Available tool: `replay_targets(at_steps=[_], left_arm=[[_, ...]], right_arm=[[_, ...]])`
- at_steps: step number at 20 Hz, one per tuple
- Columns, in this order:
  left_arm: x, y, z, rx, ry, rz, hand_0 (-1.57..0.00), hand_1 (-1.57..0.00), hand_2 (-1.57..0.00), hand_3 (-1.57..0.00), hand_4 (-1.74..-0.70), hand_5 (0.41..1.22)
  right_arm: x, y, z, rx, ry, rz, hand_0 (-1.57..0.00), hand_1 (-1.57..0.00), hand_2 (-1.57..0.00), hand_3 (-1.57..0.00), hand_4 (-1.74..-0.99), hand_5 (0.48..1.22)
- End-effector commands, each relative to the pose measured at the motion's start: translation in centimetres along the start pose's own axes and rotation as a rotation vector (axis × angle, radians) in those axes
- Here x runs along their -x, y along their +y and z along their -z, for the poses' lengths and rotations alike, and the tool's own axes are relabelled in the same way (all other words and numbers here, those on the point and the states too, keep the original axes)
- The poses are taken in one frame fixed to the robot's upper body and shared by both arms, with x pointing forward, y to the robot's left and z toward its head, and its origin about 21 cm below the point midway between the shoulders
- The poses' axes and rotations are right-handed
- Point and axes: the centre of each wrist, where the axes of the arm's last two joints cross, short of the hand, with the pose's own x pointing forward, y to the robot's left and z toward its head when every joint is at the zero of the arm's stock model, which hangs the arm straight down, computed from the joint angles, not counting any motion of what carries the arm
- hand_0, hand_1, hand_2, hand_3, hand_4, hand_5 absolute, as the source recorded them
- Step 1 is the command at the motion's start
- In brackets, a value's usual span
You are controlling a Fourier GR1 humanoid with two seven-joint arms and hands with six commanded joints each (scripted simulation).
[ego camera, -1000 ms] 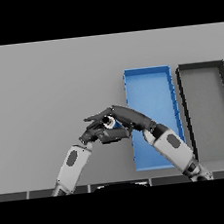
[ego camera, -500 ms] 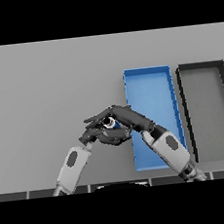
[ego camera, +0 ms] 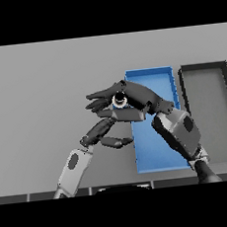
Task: Pick up the blue pipe and place it into the blue bin.
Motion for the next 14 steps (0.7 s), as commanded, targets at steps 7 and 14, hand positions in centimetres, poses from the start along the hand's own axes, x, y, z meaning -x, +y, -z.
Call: replay_targets(at_steps=[7, 14], left_arm=[[-0.3, 0.4, -0.1, -0.002, 0.031, 0.009, 0.0, 0.0, 0.0, 0.0, -0.89, 0.425], [-0.2, 0.2, -0.5, 0.002, 0.008, 0.042, 0.0, 0.0, 0.0, 0.0, -0.87, 0.415]], right_arm=[[-5.2, -7.2, 0.2, 0.328, -0.037, -0.11, -1.57, -1.57, -1.57, -1.57, -1.741, 1.221], [-1.6, -12.9, -5.5, 0.581, 0.143, -0.11, -1.57, -1.57, -1.57, -1.57, -1.741, 1.221]])
